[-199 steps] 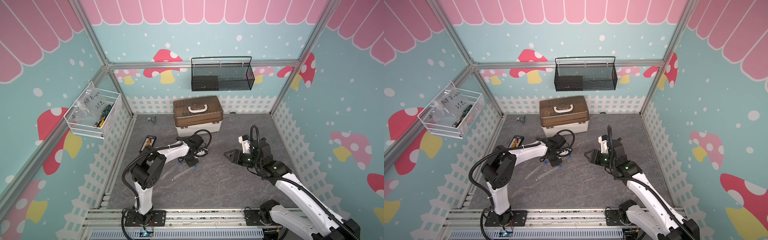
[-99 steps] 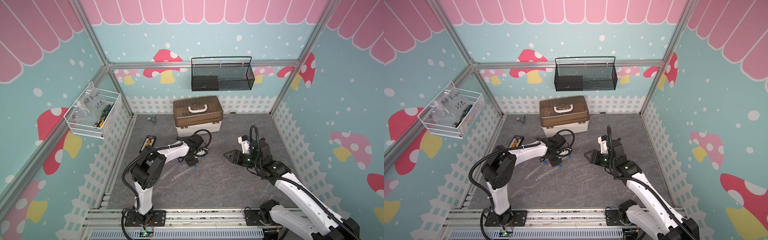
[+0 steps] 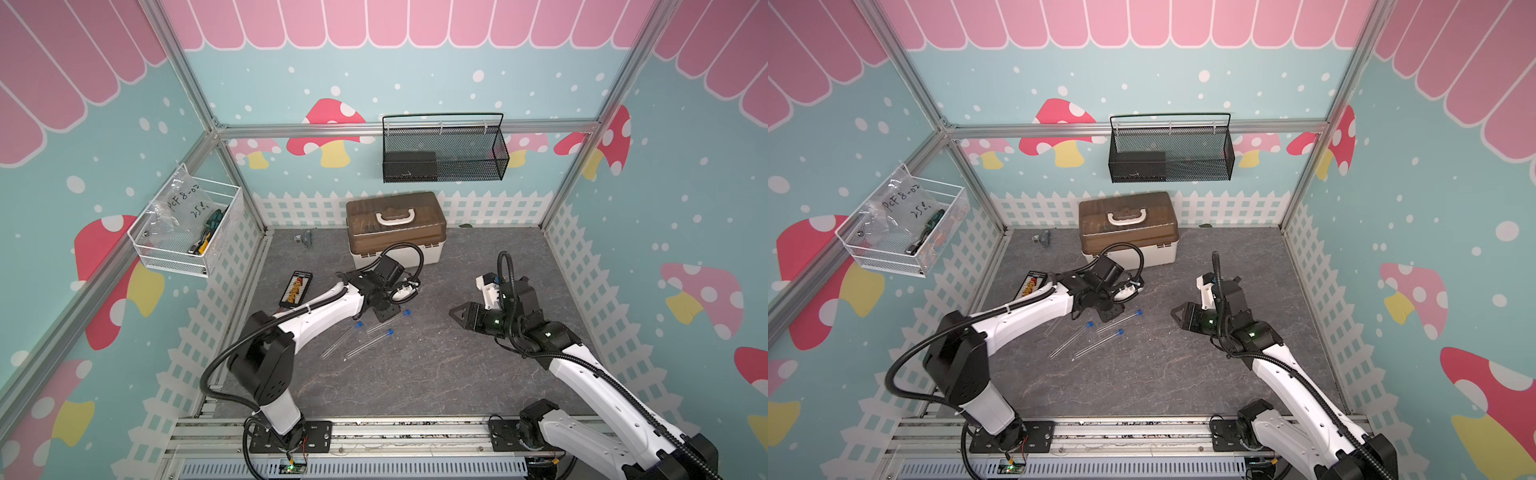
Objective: Insert stoppers into test tubes
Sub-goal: Reset both arms
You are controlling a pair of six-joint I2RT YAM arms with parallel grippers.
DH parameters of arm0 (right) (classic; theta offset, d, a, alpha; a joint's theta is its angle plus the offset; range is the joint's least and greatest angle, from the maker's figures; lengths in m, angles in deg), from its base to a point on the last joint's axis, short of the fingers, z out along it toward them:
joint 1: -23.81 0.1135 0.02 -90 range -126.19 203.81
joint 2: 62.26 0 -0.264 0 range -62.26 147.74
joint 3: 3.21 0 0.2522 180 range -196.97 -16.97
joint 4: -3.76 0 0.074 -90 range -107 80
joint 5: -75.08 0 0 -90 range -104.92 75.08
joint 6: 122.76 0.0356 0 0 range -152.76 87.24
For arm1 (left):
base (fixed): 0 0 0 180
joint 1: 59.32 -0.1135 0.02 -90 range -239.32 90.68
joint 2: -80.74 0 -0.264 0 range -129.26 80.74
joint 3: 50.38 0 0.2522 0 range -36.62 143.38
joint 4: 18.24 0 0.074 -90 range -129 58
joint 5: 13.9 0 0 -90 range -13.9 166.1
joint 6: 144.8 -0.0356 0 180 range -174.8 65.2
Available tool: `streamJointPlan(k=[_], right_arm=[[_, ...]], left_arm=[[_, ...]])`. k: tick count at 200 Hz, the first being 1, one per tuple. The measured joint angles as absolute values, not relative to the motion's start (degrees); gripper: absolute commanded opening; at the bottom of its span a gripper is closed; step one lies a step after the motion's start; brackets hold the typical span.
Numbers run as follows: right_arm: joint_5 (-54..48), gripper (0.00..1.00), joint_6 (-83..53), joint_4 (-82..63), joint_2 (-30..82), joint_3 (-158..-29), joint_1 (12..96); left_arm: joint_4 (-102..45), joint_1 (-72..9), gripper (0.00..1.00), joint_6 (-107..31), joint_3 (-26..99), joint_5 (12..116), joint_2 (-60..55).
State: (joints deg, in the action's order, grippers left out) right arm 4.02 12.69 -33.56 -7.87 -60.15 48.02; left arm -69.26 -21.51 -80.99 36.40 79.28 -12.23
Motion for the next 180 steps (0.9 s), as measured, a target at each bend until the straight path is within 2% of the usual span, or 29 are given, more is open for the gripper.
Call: streamJointPlan(k=[18, 43, 65, 84, 88, 101, 111, 139, 180], right_arm=[[-1.0, 0.52, 11.1, -34.1, -7.9, -60.1, 48.0], [-12.9, 0.53, 6.6, -33.4, -7.8, -60.1, 47.9], [-23.8, 0.53, -2.3, -29.1, -5.3, -60.2, 47.2], [-34.1, 0.54, -9.9, -23.7, -0.5, -60.2, 46.3], [-35.9, 0.54, -11.2, -22.6, 0.5, -60.1, 46.1], [-42.2, 0.68, -15.8, -17.1, 4.2, -59.3, 44.9], [-45.6, 0.7, -18.8, -12.0, 6.6, -57.7, 43.9], [-46.1, 0.74, -26.4, 3.1, 12.7, -50.8, 40.5], [-38.2, 0.73, -30.7, 17.6, 16.3, -46.3, 35.2]], left_arm=[[-61.0, -22.3, 0.37, -78.3, 30.6, 79.9, -3.6], [-44.3, -24.9, 0.42, -71.5, 15.6, 85.7, 7.9], [-31.5, -30.7, 0.46, -63.6, 1.9, 91.7, 16.2], [-25.2, -36.5, 0.48, -58.5, -5.1, 95.9, 20.3], [-24.1, -37.8, 0.48, -57.5, -6.1, 96.9, 20.9], [-21.1, -40.9, 0.48, -55.9, -8.8, 99.2, 22.2], [-18.6, -42.7, 0.48, -55.0, -11.1, 100.5, 23.2], [-9.3, -47.4, 0.48, -53.3, -19.7, 101.0, 24.3], [2.6, -48.9, 0.49, -54.4, -24.3, 100.3, 18.7]])
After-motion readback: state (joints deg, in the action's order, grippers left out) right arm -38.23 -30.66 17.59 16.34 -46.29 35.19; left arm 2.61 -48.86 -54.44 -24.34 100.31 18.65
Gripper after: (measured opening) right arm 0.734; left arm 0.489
